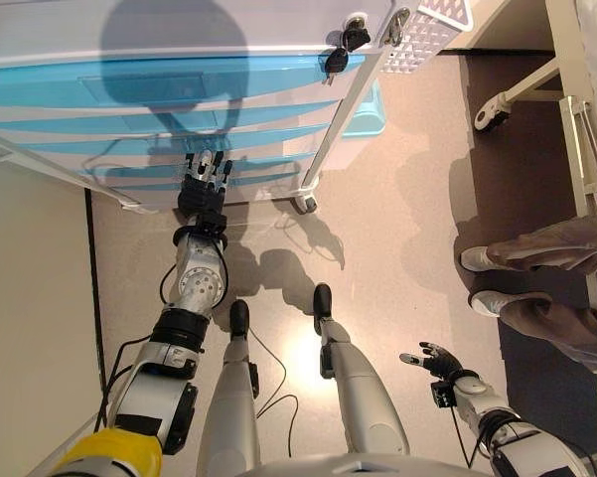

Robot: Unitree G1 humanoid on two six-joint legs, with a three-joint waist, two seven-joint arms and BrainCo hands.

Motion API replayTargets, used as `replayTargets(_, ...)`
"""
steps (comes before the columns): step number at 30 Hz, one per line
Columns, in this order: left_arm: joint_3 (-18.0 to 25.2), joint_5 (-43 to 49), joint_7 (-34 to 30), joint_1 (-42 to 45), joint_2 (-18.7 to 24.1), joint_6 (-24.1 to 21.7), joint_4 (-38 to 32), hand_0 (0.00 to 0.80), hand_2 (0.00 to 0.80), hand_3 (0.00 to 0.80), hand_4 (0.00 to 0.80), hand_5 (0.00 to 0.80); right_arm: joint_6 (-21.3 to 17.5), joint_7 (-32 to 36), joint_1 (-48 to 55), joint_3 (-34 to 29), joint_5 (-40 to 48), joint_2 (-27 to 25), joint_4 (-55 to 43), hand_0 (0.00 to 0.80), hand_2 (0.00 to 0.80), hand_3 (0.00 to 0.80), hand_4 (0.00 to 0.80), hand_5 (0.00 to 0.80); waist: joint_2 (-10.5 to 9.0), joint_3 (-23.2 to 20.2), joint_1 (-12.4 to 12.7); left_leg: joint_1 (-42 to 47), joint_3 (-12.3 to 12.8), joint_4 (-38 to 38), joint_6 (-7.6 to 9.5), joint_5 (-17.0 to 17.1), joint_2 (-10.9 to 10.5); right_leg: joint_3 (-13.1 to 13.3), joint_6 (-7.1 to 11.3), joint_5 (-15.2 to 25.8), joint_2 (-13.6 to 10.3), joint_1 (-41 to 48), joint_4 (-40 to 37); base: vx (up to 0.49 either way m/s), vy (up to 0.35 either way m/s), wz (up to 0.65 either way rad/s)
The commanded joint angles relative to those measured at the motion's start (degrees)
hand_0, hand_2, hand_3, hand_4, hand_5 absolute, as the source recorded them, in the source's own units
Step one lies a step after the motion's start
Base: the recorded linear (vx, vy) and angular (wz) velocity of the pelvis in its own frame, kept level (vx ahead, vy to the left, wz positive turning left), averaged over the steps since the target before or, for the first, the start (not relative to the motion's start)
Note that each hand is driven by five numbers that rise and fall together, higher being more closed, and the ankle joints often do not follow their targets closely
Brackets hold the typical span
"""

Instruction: Open the drawer and pick up the medicine

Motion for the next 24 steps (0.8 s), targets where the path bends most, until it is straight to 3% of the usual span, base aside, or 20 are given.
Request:
replayTargets(1, -0.72, 5.78, -7.84, -12.03, 3.65, -4.91, -15.93, 0.800, 0.800, 0.800, 0.800, 0.800, -0.45, -0.06, 2.44, 2.62, -1.12, -4.30, 1.33, 0.000, 0.000, 0.000, 0.000, 0.000, 1.68, -4.32, -1.62, -4.56, -1.86, 5.26, 2.71, -4.10, -2.23, -0.02, 1.79, -1.57, 1.29, 0.84, 2.35, 0.000, 0.000, 0.00)
replayTargets(24, 0.39, 6.16, -7.66, -8.83, 3.34, -4.18, -15.96, 0.800, 0.800, 0.800, 0.800, 0.800, -0.19, -0.14, 2.38, 2.17, -1.21, -4.19, 1.54, 0.000, 0.000, 0.000, 0.000, 0.000, 1.87, -4.24, -1.31, -4.74, -1.85, 5.65, 2.73, -4.07, -2.21, -0.04, 1.60, -1.77, 1.34, 0.83, 2.79, 0.000, 0.000, 0.00)
